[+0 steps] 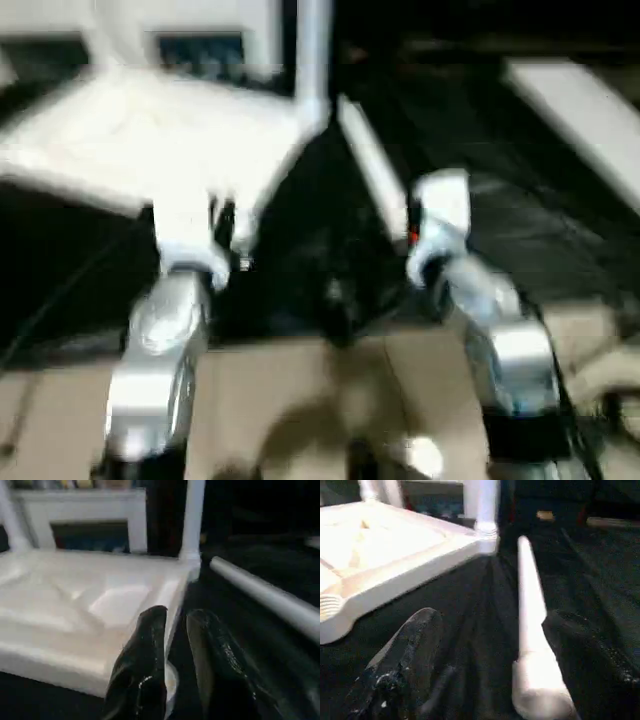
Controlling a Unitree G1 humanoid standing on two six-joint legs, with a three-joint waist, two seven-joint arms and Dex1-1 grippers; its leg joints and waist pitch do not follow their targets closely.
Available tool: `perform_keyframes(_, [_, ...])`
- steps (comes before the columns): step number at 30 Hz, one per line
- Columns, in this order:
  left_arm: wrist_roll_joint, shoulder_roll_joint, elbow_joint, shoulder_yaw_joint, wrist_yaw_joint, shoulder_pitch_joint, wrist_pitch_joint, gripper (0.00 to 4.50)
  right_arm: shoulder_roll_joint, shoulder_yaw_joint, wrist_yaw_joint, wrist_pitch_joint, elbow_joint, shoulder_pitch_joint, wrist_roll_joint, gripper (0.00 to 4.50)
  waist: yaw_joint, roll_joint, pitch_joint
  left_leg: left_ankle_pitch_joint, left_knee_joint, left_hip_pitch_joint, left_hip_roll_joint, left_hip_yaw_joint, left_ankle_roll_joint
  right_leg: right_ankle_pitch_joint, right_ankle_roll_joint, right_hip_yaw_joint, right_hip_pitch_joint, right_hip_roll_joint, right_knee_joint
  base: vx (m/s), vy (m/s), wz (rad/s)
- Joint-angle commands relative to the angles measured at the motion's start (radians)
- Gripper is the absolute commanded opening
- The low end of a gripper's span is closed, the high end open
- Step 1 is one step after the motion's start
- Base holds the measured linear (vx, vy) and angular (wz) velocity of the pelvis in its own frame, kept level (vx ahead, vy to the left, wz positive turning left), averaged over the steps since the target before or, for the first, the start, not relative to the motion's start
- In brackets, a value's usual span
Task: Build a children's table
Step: Rotate table base, then pick table leg
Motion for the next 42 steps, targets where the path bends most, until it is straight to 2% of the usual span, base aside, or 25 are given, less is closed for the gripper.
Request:
perform_keyframes(1, [0.004,0.003,-0.001,0.006,0.014,0.013,0.012,0.97,-0.001,0.026,0.026,-0.005,-0.013,-0.005,0.01,3.62,0.043,-0.02,-0.04,-0.176,0.075,-0.054,-0.072,-0.006,0.127,-0.924,0.031,0.175,0.057,-0.127,-0.298,0.09,-0.139,-0.1])
perform_keyframes(2, [0.003,0.003,-0.001,0.007,0.016,0.013,0.011,0.97,-0.003,0.029,0.029,-0.006,-0.013,-0.006,0.012,3.62,0.055,-0.02,-0.046,-0.102,0.081,-0.064,-0.068,-0.023,0.143,-0.908,0.004,0.205,0.075,-0.133,-0.301,0.049,-0.112,0.07])
perform_keyframes(3, [0.005,0.006,-0.001,0.007,0.019,0.015,0.009,0.97,-0.003,0.035,0.036,-0.008,-0.014,-0.007,0.018,3.62,0.066,-0.025,-0.048,-0.045,0.06,-0.092,-0.074,-0.043,0.153,-0.717,-0.059,0.208,0.116,-0.112,-0.283,0.113,-0.09,0.33])
perform_keyframes(5, [0.007,0.006,-0.006,0.008,0.02,0.018,0.011,0.97,-0.014,0.056,0.047,-0.015,-0.011,-0.01,0.01,3.62,0.073,0.009,-0.063,0.059,-0.024,-0.057,-0.061,-0.044,0.167,-0.297,-0.165,0.163,0.118,-0.051,-0.264,0.124,-0.064,0.36])
perform_keyframes(6, [0.008,0.006,-0.007,0.009,0.02,0.019,0.012,0.97,-0.017,0.061,0.051,-0.016,-0.01,-0.01,0.008,3.62,0.059,0.051,-0.086,0.128,-0.098,-0.007,-0.027,-0.069,0.194,-0.068,-0.146,0.087,0.089,0.01,-0.226,0.168,-0.011,0.15])
perform_keyframes(7, [0.011,0.006,-0.015,0.011,0.021,0.023,0.012,0.97,-0.027,0.081,0.066,-0.017,-0.008,-0.013,0.003,3.62,0.004,0.072,-0.131,0.31,-0.1,0.15,0.054,-0.194,0.386,0.035,-0.057,0.012,-0.047,0.054,-0.086,0.168,-0.011,0.15])
perform_keyframes(8, [0.011,0.006,-0.015,0.011,0.021,0.023,0.012,0.97,-0.027,0.081,0.066,-0.017,-0.008,-0.013,0.003,3.62,-0.017,0.068,-0.148,0.418,-0.081,0.221,0.094,-0.239,0.501,-0.029,0.006,0.015,-0.125,0.038,-0.046,0.197,-0.034,-0.14])
perform_keyframes(9, [0.009,0.007,-0.019,0.013,0.023,0.025,0.015,0.97,-0.024,0.081,0.067,-0.012,-0.007,-0.015,0.009,3.62,-0.008,0.041,-0.132,0.611,-0.114,0.147,0.057,-0.308,0.692,-0.032,0.096,0.004,-0.118,0.034,0.004,0.13,-0.064,-0.16])
perform_keyframes(10, [0.006,0.009,-0.024,0.015,0.025,0.027,0.017,0.97,-0.023,0.082,0.065,-0.013,-0.002,-0.02,0.007,3.62,-0.029,0.041,-0.133,0.686,-0.109,0.126,-0.012,-0.325,0.717,0.02,0.123,0.032,-0.143,0.028,-0.008,0.13,-0.064,-0.16])
perform_keyframes(11, [0.007,0.01,-0.025,0.015,0.025,0.027,0.017,0.97,-0.02,0.079,0.06,-0.015,-0.001,-0.021,0.008,3.62,-0.035,0.039,-0.132,0.662,-0.105,0.11,-0.063,-0.324,0.654,0.084,0.11,0.045,-0.144,0.028,-0.029,0.049,-0.09,0.03])
perform_keyframes(12, [0.008,0.013,-0.027,0.012,0.023,0.031,0.013,0.97,-0.006,0.055,0.034,-0.019,0.006,-0.026,0.013,3.62,-0.055,0.013,-0.128,0.482,-0.074,0.118,-0.138,-0.249,0.431,0.259,0.032,0.088,-0.136,0.007,-0.132,-0.034,-0.066,0.19])
perform_keyframes(13, [0.006,0.017,-0.028,0.006,0.014,0.035,0.006,0.97,0.004,0.033,0.008,-0.017,0.012,-0.032,0.014,3.62,-0.032,-0.067,-0.111,0.14,-0.058,-0.02,-0.217,-0.159,0.329,0.238,0.013,0.16,0.034,-0.024,-0.221,-0.034,-0.066,0.19])
perform_keyframes(14, [-0.005,0.017,-0.032,0.001,0.0,0.042,0.0,0.97,-0.001,0.031,-0.009,-0.01,0.013,-0.036,-0.002,3.62,-0.002,-0.078,-0.103,-0.015,0.003,-0.059,-0.21,-0.12,0.307,0.075,0.005,0.206,0.08,-0.084,-0.276,0.0,0.0,0.0])
perform_keyframes(15, [-0.01,0.018,-0.034,-0.003,-0.009,0.047,-0.001,0.97,-0.003,0.03,-0.02,-0.005,0.013,-0.038,-0.011,3.62,-0.003,-0.059,-0.105,-0.007,0.053,-0.086,-0.162,-0.114,0.211,0.116,-0.096,0.228,0.116,-0.144,-0.247,0.123,-0.04,-0.03])
perform_keyframes(16, [-0.012,0.028,-0.038,-0.016,-0.025,0.055,0.018,0.97,-0.009,0.028,-0.048,0.016,0.009,-0.041,-0.036,3.62,-0.005,-0.046,-0.1,0.138,0.029,-0.104,-0.135,-0.115,0.117,0.408,-0.157,0.187,0.106,-0.128,-0.215,0.123,-0.04,-0.03])
perform_keyframes(17, [-0.012,0.028,-0.038,-0.016,-0.025,0.055,0.018,0.97,-0.009,0.028,-0.048,0.016,0.009,-0.041,-0.036,3.62,-0.008,-0.039,-0.103,0.214,0.0,-0.106,-0.114,-0.117,0.088,0.588,-0.18,0.164,0.099,-0.119,-0.194,0.084,-0.023,-0.15])
perform_keyframes(18, [-0.013,0.046,-0.032,-0.027,-0.046,0.065,0.042,0.97,-0.02,0.029,-0.071,0.041,-0.001,-0.046,-0.06,3.62,-0.012,-0.004,-0.109,0.384,-0.096,-0.085,-0.075,-0.114,0.073,0.78,-0.188,0.093,0.058,-0.053,-0.154,0.0,0.0,0.0])
perform_keyframes(19, [-0.015,0.05,-0.032,-0.028,-0.051,0.067,0.044,0.97,-0.019,0.024,-0.067,0.05,-0.002,-0.047,-0.051,3.62,-0.034,0.036,-0.119,0.59,-0.081,-0.052,-0.039,-0.141,0.086,0.76,-0.172,0.065,0.022,0.009,-0.124,0.0,0.0,0.0])
perform_keyframes(20, [-0.025,0.069,-0.031,-0.033,-0.079,0.073,0.051,0.97,-0.012,-0.005,-0.037,0.102,-0.009,-0.054,0.007,3.62,-0.036,0.052,-0.134,0.712,-0.059,-0.01,-0.024,-0.156,0.083,0.681,-0.16,0.066,-0.013,0.013,-0.118,0.0,0.0,0.0])
perform_keyframes(21, [-0.031,0.072,-0.031,-0.03,-0.086,0.073,0.052,0.97,-0.011,-0.01,-0.035,0.109,-0.008,-0.057,0.014,3.88,-0.044,0.038,-0.131,0.778,-0.065,0.008,-0.008,-0.168,0.075,0.514,-0.126,0.08,-0.029,-0.005,-0.145,0.0,0.0,0.0])
perform_keyframes(23, [-0.072,0.09,-0.034,-0.013,-0.133,0.071,0.056,1.26,-0.011,-0.032,-0.017,0.139,0.003,-0.07,0.051,3.94,-0.028,0.034,-0.122,0.546,-0.074,-0.023,-0.037,-0.129,0.042,0.469,-0.147,0.09,0.0,-0.033,-0.179,0.0,0.0,0.0])
perform_keyframes(25, [-0.112,0.154,-0.025,-0.01,-0.217,0.055,0.119,1.39,-0.035,-0.03,-0.002,0.174,0.072,-0.116,0.048,4.28,-0.012,0.025,-0.107,0.108,-0.109,-0.043,-0.036,-0.095,-0.007,0.344,-0.197,0.102,0.023,-0.053,-0.196,-0.061,0.004,0.07])
perform_keyframes(30, [-0.145,0.227,-0.021,-0.031,-0.293,0.035,0.193,1.78,-0.053,-0.024,0.007,0.212,0.235,-0.224,0.022,4.46,-0.02,0.028,-0.088,-0.258,-0.14,-0.027,-0.021,-0.067,-0.011,-0.115,-0.222,0.102,-0.006,-0.057,-0.224,-0.074,-0.009,0.04])
perform_keyframes(38, [-0.216,0.326,-0.037,-0.05,-0.4,-0.029,0.357,2.5,-0.06,-0.024,0.063,0.156,0.766,-0.525,0.037,4.5,-0.015,0.034,-0.099,-0.169,-0.133,-0.038,-0.014,-0.048,0.004,-0.054,-0.25,0.09,-0.013,-0.063,-0.217,-0.016,-0.002,-0.02])
perform_keyframes(42, [-0.244,0.347,-0.062,-0.037,-0.414,-0.051,0.409,2.63,-0.071,-0.033,0.013,0.09,1.001,-0.662,-0.006,4.5,-0.007,0.036,-0.128,0.034,-0.119,-0.048,-0.012,-0.037,0.035,0.253,-0.3,0.08,-0.003,-0.055,-0.184,0.0,0.0,0.0])
